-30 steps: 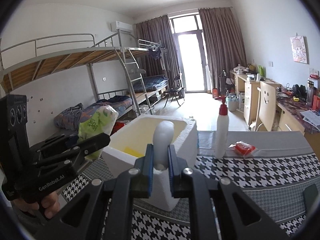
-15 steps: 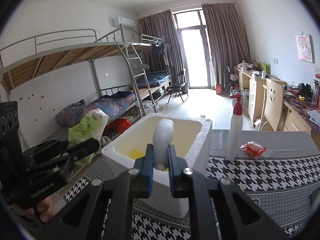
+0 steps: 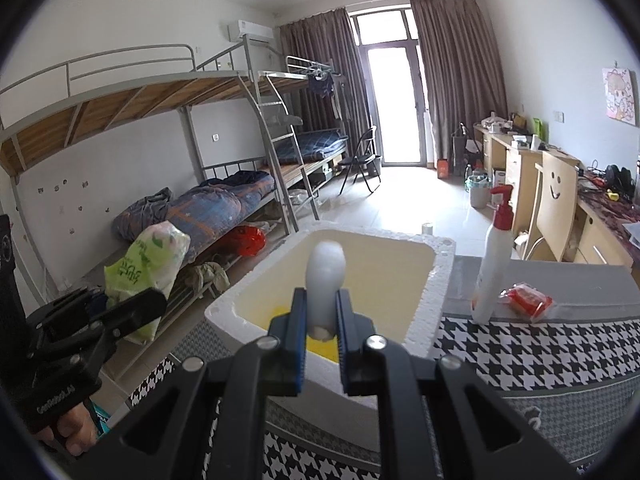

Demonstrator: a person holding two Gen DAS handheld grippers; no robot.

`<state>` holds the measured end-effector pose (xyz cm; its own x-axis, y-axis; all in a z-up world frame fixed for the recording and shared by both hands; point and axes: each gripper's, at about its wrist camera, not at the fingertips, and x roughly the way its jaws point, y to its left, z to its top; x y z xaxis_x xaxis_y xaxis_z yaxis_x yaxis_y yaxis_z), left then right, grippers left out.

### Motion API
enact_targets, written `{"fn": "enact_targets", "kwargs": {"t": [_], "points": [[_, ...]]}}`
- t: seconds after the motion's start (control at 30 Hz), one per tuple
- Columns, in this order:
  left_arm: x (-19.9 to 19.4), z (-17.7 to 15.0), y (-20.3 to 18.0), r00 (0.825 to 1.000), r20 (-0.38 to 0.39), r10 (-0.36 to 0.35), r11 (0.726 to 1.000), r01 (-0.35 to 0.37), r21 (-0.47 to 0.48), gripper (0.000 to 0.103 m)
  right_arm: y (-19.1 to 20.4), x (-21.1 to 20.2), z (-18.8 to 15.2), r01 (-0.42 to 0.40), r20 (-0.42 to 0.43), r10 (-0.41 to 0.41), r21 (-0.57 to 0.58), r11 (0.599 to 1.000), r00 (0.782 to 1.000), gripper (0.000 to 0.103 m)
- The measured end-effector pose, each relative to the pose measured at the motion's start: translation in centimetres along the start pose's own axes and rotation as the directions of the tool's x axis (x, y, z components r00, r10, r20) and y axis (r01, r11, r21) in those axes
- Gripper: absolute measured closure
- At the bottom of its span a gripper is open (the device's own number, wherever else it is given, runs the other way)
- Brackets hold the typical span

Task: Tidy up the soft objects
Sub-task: 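Lower the white item into the white foam box and open the right tool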

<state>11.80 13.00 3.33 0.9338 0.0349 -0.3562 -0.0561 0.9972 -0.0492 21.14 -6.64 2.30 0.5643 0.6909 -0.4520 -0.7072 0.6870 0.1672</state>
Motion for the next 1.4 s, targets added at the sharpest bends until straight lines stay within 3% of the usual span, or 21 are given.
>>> {"fn": "enact_targets", "kwargs": {"t": [0.87, 0.97, 1.03, 1.07, 1.4], "points": [[0.3, -1.3, 2.7, 0.997, 0.03, 0.068, 0.994, -0.065, -0.089, 0.075, 0.1, 4.6, 0.6, 0.049, -0.09, -0.05, -0.013, 0.999, 0.995, 0.085], [0.8, -1.3, 2.8, 0.997, 0.017, 0.073, 0.993, -0.071, -0.095, 0.075, -0.1, 5.0, 0.4, 0.058, -0.107, -0.06, -0.017, 0.998, 0.992, 0.066], [1.0, -1.4, 2.8, 0.998, 0.009, 0.069, 0.993, -0.068, -0.091, 0.075, 0.1, 4.9, 0.2, 0.081, -0.093, -0.085, -0.038, 0.996, 0.992, 0.028], [1.0, -1.3, 2.8, 0.997, 0.007, 0.072, 0.993, -0.071, -0.089, 0.075, 0.2, 4.6, 0.1, 0.101, -0.069, -0.104, -0.053, 0.994, 0.992, 0.022], [1.4, -0.6, 2.0, 0.999, 0.002, 0.054, 0.996, -0.054, -0.072, 0.075, -0.3, 3.0, 0.0, 0.082, -0.034, -0.084, -0.05, 0.995, 0.996, 0.019]]}}
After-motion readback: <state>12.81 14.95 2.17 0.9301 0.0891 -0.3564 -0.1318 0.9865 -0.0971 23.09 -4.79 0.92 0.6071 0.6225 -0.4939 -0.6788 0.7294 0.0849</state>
